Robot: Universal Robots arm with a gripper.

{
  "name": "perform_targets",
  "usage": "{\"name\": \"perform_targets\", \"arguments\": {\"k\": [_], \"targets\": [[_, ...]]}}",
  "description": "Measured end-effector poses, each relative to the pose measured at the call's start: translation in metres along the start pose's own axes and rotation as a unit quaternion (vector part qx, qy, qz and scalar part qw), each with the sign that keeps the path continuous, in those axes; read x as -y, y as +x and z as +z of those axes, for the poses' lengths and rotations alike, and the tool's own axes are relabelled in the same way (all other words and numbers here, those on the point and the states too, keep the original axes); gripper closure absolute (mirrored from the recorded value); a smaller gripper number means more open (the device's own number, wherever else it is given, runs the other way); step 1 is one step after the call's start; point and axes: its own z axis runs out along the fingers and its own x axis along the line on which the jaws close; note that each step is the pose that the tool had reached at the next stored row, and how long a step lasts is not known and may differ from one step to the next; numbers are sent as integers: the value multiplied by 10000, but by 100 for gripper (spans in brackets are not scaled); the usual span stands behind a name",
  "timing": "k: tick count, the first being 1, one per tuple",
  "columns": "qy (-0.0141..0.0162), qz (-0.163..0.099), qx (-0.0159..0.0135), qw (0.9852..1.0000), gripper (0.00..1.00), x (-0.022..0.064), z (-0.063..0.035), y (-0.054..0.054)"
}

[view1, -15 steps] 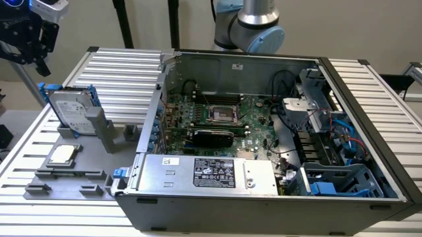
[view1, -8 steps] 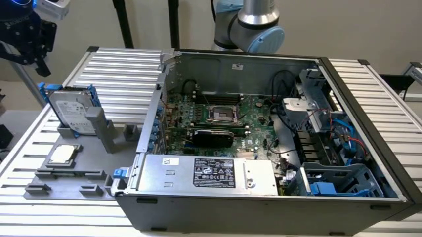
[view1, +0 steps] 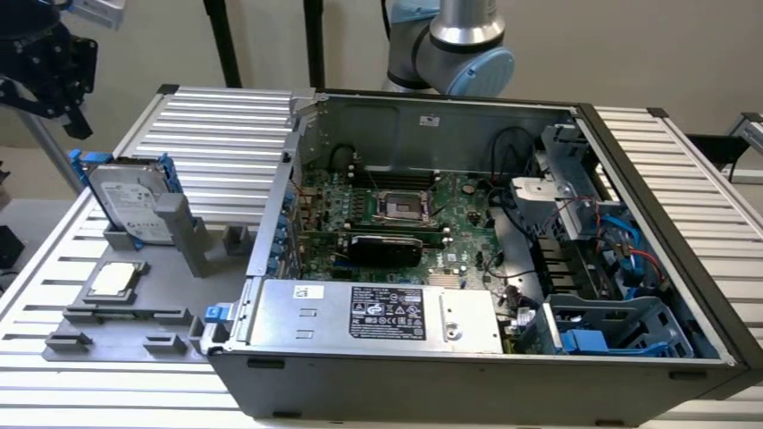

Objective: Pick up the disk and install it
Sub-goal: 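Pick up the disk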

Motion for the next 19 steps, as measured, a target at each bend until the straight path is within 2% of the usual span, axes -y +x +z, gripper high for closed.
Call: {"name": "perform_targets", "arguments": {"k": [5,11,16,19], "targets": [[3,-457,-11,9990,89,0,4,0],[2,-950,-23,9955,89,3,14,-1],[0,-1127,-28,9936,89,66,22,-16],[-1,-1201,-27,9928,89,74,42,-19]]}}
